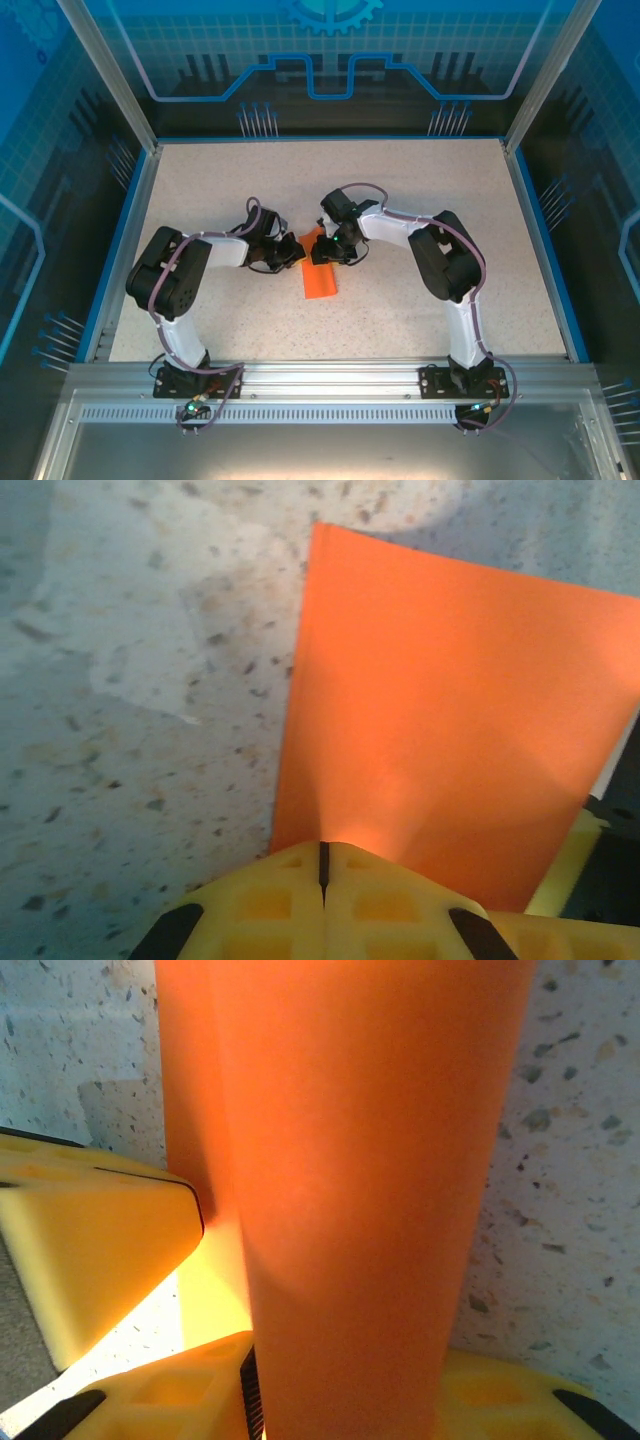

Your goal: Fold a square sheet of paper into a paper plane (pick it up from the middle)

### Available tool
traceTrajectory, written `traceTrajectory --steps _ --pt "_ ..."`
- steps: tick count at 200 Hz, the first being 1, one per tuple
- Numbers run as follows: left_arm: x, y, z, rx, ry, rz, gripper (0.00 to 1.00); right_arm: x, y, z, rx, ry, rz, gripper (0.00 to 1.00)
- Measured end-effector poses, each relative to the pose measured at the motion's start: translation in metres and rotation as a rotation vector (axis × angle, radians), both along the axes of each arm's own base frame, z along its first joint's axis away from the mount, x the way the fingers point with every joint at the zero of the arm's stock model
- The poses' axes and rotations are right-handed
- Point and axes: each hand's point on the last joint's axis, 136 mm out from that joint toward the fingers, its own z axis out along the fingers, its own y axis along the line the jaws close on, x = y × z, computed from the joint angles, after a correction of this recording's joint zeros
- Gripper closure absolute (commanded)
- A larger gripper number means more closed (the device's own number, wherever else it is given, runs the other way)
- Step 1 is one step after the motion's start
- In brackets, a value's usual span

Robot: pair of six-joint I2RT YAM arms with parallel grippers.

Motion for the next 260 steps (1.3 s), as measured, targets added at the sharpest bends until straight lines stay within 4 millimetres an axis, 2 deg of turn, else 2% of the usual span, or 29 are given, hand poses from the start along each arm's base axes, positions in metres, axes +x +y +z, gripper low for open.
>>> traceTrajectory --steps 34,74,93,105,128,154,174,194,227,260 --pt "0.000 0.001 -0.001 0.026 0.008 -0.006 0.99 0.000 0.001 0.003 0.006 -0.005 -0.003 0.59" --pt "0.000 0.002 -0.002 0.035 0.018 -0.010 1.00 -0.001 0.003 0.012 0.013 -0.047 -0.015 0.45" --pt "0.000 0.002 -0.002 0.042 0.015 -0.015 1.00 -0.004 -0.012 0.021 -0.027 -0.081 -0.049 0.43" --pt "0.000 0.002 -0.002 0.046 0.011 -0.020 1.00 -0.002 -0.024 0.034 -0.045 -0.115 -0.077 0.43" --pt "0.000 0.002 -0.002 0.049 0.012 -0.024 1.00 0.006 -0.031 0.064 -0.021 -0.193 -0.099 0.52" --pt "0.000 0.002 -0.002 0.051 0.013 -0.026 1.00 0.010 -0.015 0.079 0.041 -0.225 -0.051 0.64" --pt "0.000 0.002 -0.002 0.052 0.014 -0.026 1.00 0.010 0.003 0.073 0.071 -0.202 -0.015 0.69" --pt "0.000 0.002 -0.002 0.052 0.014 -0.026 1.00 0.008 0.010 0.052 0.074 -0.152 -0.005 0.73" --pt "0.000 0.002 -0.002 0.054 0.015 -0.028 1.00 0.003 0.001 0.017 0.048 -0.070 -0.028 0.76" --pt "0.000 0.002 -0.003 0.060 0.015 -0.033 1.00 0.003 -0.012 0.003 0.063 -0.037 -0.066 0.79"
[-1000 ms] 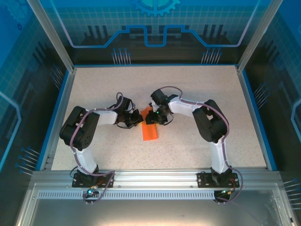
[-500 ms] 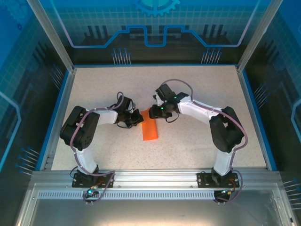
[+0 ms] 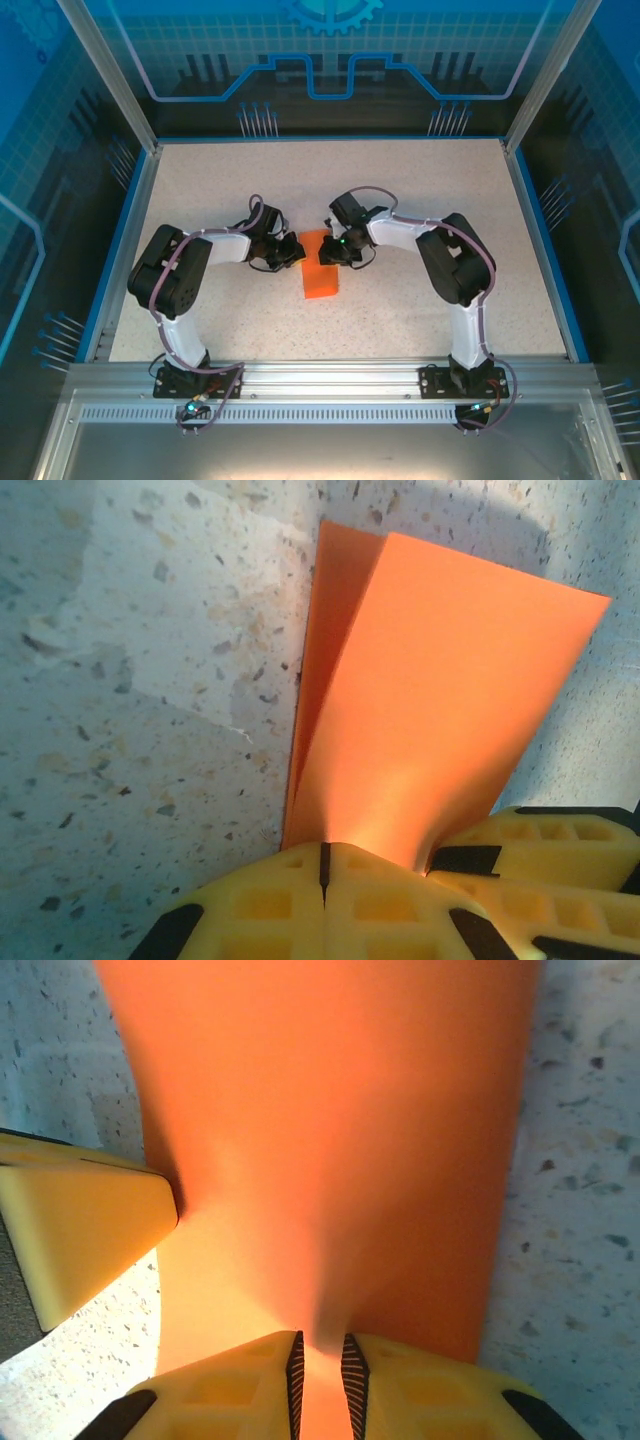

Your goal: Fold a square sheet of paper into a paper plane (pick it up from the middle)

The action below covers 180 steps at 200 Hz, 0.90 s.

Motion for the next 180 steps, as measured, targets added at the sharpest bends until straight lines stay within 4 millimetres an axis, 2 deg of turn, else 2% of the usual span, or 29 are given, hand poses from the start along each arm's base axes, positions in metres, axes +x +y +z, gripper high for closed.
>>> traceTrajectory --steps 42,81,119,155,180 --pt "0.000 0.000 0.000 0.003 -0.005 -0.007 1.00 -0.001 0.000 0.004 0.026 0.003 -0.005 0.80" --pt "0.000 0.000 0.000 0.003 -0.005 -0.007 1.00 -0.011 0.002 0.021 0.057 -0.013 0.009 0.81" --pt "0.000 0.000 0.000 0.003 -0.006 -0.007 1.00 -0.035 -0.012 -0.001 0.032 0.056 -0.001 0.83" --pt "0.000 0.000 0.000 0.004 -0.007 -0.006 1.00 -0.035 -0.010 0.002 0.046 0.053 -0.003 0.83" --pt "0.000 0.000 0.000 0.004 -0.007 -0.006 1.00 -0.041 -0.007 0.015 0.062 0.037 0.012 0.83"
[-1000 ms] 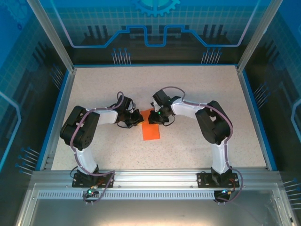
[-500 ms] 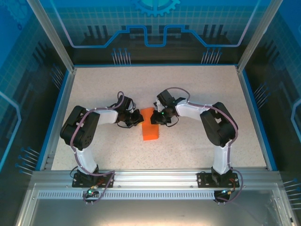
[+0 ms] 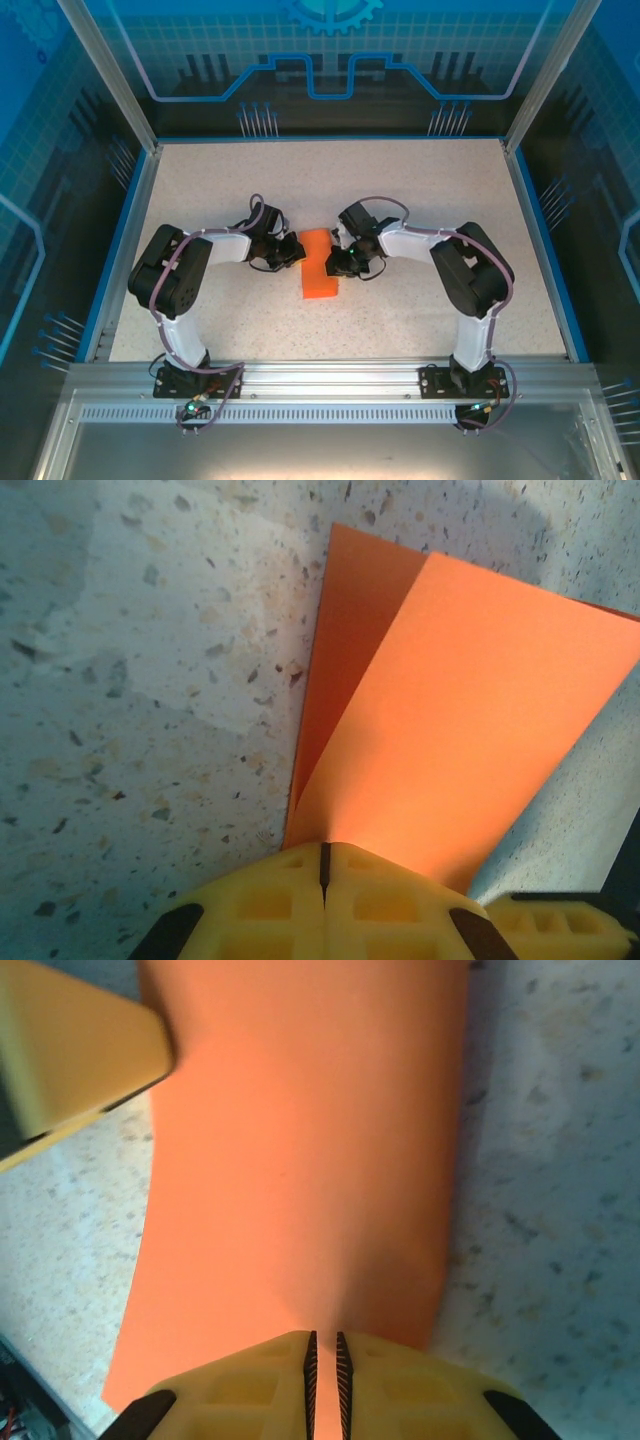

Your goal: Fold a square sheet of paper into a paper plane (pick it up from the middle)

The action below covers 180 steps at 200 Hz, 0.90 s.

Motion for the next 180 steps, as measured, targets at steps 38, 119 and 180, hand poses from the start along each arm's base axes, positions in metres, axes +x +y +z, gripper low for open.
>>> traceTrajectory --steps 38,119,180 --pt "0.000 0.000 0.000 0.000 0.000 0.000 1.00 -0.015 0.008 0.007 0.024 -0.007 0.027 0.83" --pt "0.000 0.000 0.000 0.000 -0.001 0.000 1.00 -0.040 -0.009 -0.011 -0.007 0.049 0.008 0.82" --pt "0.001 0.000 0.000 0.000 -0.002 0.001 1.00 -0.043 -0.009 -0.017 0.007 0.077 -0.019 0.84"
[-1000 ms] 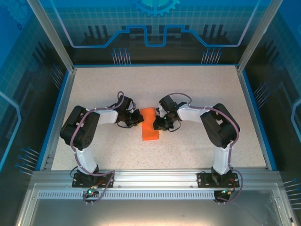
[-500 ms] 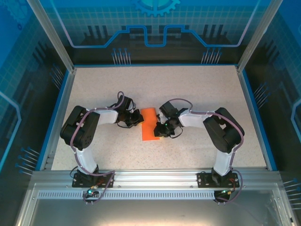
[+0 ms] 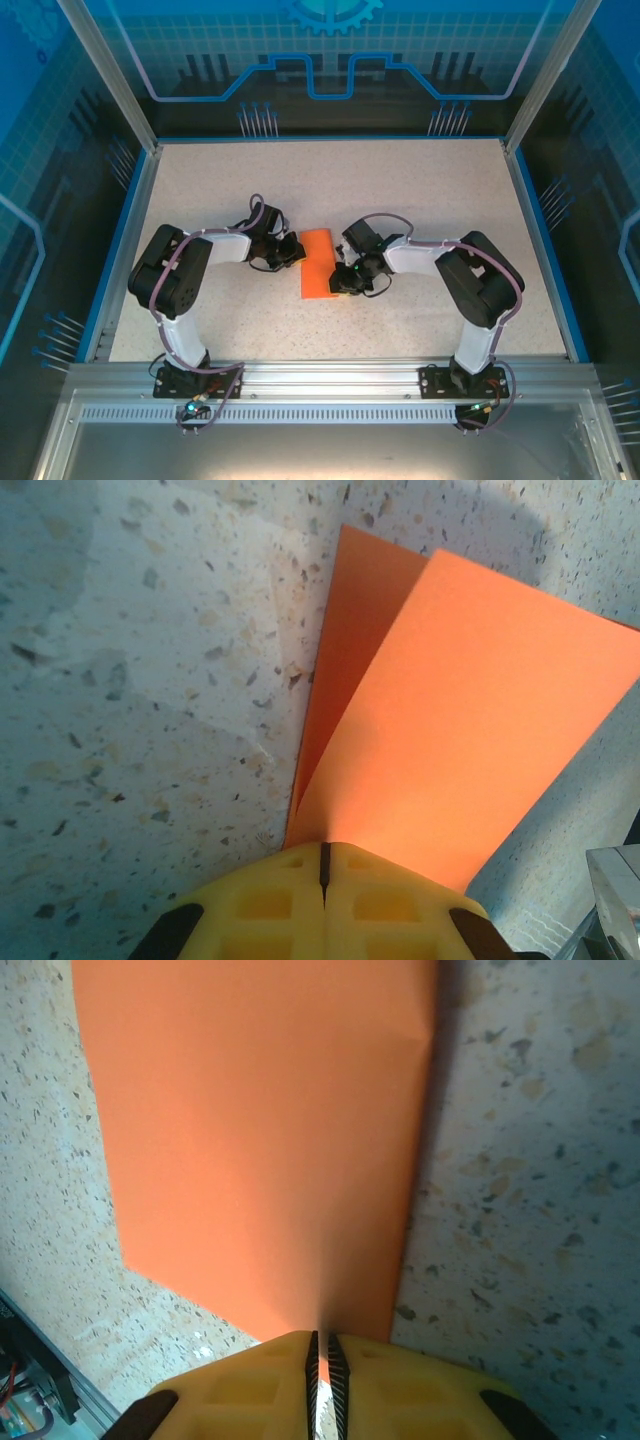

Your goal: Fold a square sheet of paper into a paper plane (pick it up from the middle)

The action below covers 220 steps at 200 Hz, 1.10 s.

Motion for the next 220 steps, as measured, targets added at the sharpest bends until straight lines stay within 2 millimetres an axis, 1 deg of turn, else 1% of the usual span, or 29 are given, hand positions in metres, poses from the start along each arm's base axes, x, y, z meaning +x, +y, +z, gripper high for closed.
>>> traceTrajectory --steps 18,31,52,57,63,72,84,97,108,132,145,160,191,220 --pt "0.000 0.000 0.000 0.001 -0.001 -0.001 1.00 0.005 -0.001 0.006 -0.018 -0.017 -0.004 0.83" --pt "0.000 0.000 0.000 0.001 -0.001 -0.002 1.00 0.017 0.001 0.018 -0.021 -0.060 -0.012 0.82" --pt "0.000 0.000 0.000 0.001 0.000 -0.002 1.00 0.049 0.011 0.050 0.021 -0.169 -0.031 0.83" --pt "0.000 0.000 0.000 0.001 0.000 -0.002 1.00 0.055 0.013 0.055 0.023 -0.179 -0.033 0.83" --pt "0.000 0.000 0.000 0.002 0.001 -0.002 1.00 0.066 0.016 0.062 0.033 -0.203 -0.039 0.83" --pt "0.000 0.000 0.001 0.004 0.002 -0.003 1.00 0.085 0.021 0.069 0.045 -0.237 -0.049 0.83" --pt "0.000 0.000 0.000 0.008 0.002 -0.005 1.00 0.106 0.027 0.072 0.054 -0.266 -0.060 0.83" --pt "0.000 0.000 0.000 0.011 0.002 -0.006 1.00 0.121 0.031 0.068 0.051 -0.275 -0.063 0.83" --pt "0.000 0.000 0.000 0.013 0.004 -0.007 1.00 0.127 0.032 0.059 0.041 -0.266 -0.061 0.82" --pt "0.000 0.000 0.000 0.017 0.005 -0.013 1.00 0.129 0.034 0.034 0.013 -0.225 -0.053 0.83" --pt "0.000 0.000 0.000 0.019 0.001 -0.019 1.00 0.128 0.029 0.019 -0.009 -0.192 -0.057 0.83" --pt "-0.001 0.000 0.000 0.020 0.000 -0.021 1.00 0.130 0.023 0.009 -0.024 -0.173 -0.070 0.83" --pt "-0.001 0.000 0.000 0.021 0.000 -0.023 1.00 0.137 0.008 0.003 -0.021 -0.151 -0.117 0.84" --pt "-0.001 0.000 0.000 0.021 -0.002 -0.025 1.00 0.137 0.009 0.005 -0.008 -0.148 -0.117 0.84"
